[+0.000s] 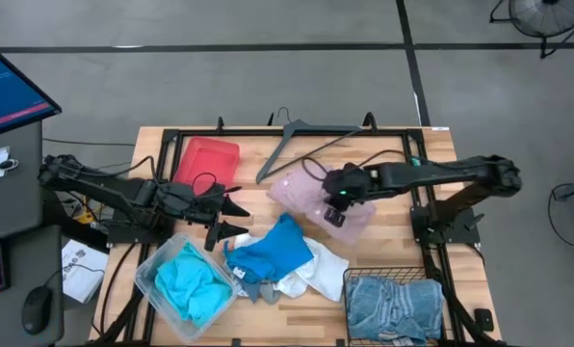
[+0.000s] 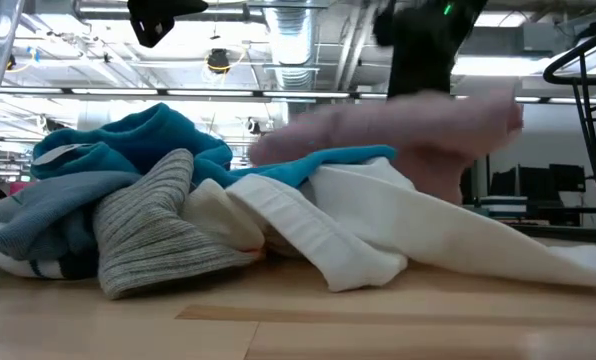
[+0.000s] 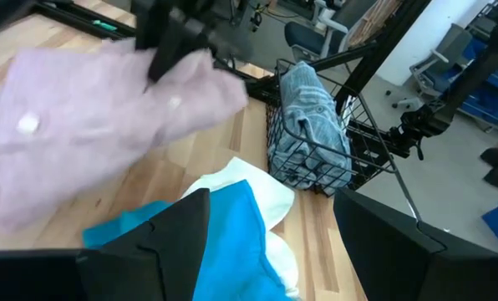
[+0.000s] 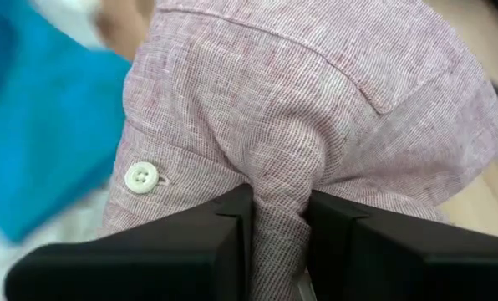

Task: Pick & Place Cloths
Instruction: Put the pink polo shirt into the black wire basket

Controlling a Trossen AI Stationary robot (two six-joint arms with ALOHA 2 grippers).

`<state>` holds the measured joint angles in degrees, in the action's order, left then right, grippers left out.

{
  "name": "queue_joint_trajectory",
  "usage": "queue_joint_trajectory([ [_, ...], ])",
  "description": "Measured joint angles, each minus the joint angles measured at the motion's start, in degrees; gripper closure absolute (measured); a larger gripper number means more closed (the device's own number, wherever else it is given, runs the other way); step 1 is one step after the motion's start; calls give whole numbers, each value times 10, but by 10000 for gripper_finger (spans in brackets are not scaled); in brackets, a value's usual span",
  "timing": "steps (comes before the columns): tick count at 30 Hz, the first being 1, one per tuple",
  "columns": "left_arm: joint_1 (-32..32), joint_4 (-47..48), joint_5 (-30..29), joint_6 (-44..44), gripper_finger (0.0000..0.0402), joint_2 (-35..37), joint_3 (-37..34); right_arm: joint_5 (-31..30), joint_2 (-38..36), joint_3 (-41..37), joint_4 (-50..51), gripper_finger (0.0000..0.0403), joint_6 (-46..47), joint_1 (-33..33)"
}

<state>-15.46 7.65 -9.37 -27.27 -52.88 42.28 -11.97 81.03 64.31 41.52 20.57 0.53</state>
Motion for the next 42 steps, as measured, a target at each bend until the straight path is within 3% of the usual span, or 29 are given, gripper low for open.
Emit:
queue_joint_trajectory([
  [9,0,0,0,0,160,0,0,5,-138,1,-4,340,17,135],
  [18,0,0,-2,0,160,0,0,19,-195,2,-66,340,111,325],
  [29,0,0,-3,0,160,0,0,3,-204,2,-63,341,411,533],
  [37,0,0,-6,0,160,0,0,-5,-196,2,124,341,744,642],
  [42,0,0,-7,0,160,0,0,73,-172,3,191,341,835,644],
])
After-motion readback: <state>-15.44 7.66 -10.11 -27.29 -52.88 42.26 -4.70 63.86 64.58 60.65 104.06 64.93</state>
